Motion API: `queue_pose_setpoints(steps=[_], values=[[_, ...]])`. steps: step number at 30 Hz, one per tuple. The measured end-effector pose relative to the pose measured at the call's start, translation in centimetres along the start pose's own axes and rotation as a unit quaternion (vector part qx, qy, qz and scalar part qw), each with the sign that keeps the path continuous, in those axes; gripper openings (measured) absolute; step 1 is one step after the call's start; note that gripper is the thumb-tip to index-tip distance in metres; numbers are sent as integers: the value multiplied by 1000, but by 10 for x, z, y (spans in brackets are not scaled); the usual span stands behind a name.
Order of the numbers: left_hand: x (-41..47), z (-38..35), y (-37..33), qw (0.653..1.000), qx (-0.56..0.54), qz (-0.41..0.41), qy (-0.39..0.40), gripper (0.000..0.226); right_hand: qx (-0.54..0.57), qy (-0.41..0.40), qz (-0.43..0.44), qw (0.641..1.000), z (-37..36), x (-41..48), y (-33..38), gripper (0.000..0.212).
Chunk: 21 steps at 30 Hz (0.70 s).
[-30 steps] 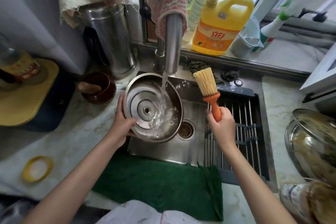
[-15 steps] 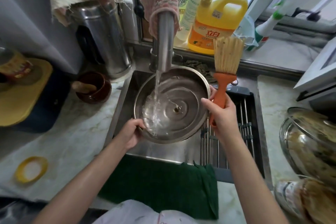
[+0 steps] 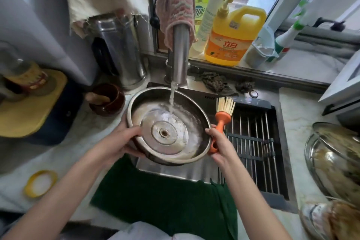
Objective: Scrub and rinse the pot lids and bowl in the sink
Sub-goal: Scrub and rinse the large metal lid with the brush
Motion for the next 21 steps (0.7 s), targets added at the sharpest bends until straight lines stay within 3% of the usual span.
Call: queue_pose_setpoints(steps=[2, 5, 7, 10, 12, 14, 17, 21], values=[[-15, -3, -17, 998, 35, -54, -11, 88, 30, 35, -31, 998, -9, -1, -13, 22], [-21, -1, -37, 989, 98, -110, -17, 85, -13, 70, -37, 997, -15, -6, -19, 11], [-12, 4, -44, 988, 97, -119, -27, 85, -48, 62, 39, 996, -14, -5, -8, 18], [20, 3, -37, 991, 38, -115, -55, 68, -82, -15, 217, 973, -6, -4, 26, 25], [52, -9, -24, 994, -25, -84, -62, 50, -127, -76, 326, 934, 0, -12, 52, 29], [86, -30, -12, 991, -128, -25, -15, 28, -174, -118, 420, 883, 3, -27, 70, 28], [112, -81, 1, 959, -262, 71, 78, 30, -183, -156, 519, 820, 0, -47, 75, 33], [112, -141, 25, 939, -278, 146, 142, 24, -164, -201, 542, 799, 7, -57, 64, 40]])
Point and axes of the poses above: each hand's wrist, its own x-axis towards the middle knuckle, its own z-axis out of the back of the hand, y = z × x, the point moved 5 cm from there along x, towards the middle knuckle, and after that the axes turned 14 degrees about z, right-handed, at the moved point
